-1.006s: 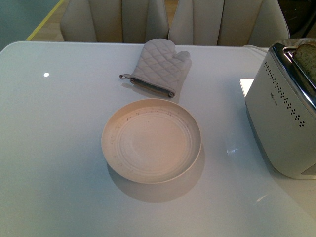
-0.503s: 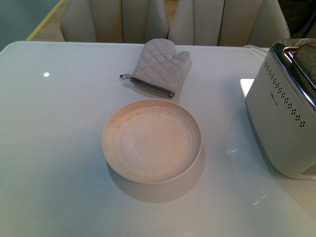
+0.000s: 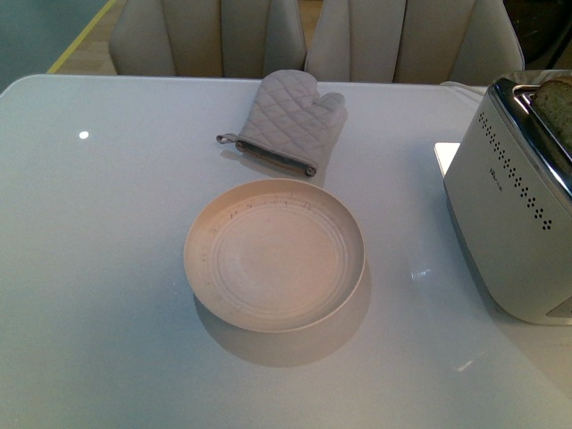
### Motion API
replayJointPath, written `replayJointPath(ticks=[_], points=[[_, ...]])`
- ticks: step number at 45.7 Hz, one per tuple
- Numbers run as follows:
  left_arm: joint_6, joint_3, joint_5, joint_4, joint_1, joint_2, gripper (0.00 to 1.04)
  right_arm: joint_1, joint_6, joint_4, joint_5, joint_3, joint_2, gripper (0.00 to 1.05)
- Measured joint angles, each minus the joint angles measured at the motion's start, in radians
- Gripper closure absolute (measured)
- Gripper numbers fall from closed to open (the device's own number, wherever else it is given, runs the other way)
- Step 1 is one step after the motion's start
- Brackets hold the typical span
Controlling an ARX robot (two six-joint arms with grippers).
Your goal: Put bread into toaster
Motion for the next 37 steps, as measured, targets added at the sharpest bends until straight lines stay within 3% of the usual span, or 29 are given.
replayJointPath(ticks=[9, 13, 27, 37], points=[[0.000, 0.000, 0.000, 0.000, 0.000, 0.000, 0.07, 0.000, 0.000, -0.064, 0.000, 0.000, -0.063, 1.03], [0.000, 0.000, 0.000, 0.000, 0.000, 0.000, 0.07, 0.000, 0.000, -0.217, 0.001, 0.000, -0.191, 1.03], [0.000, 0.000, 0.000, 0.000, 0.000, 0.000, 0.07, 0.000, 0.000, -0.228, 0.002, 0.000, -0.222, 1.03], [0.000, 0.000, 0.000, 0.000, 0.000, 0.000, 0.07, 0.000, -0.001, -0.228, 0.002, 0.000, -0.222, 0.66]])
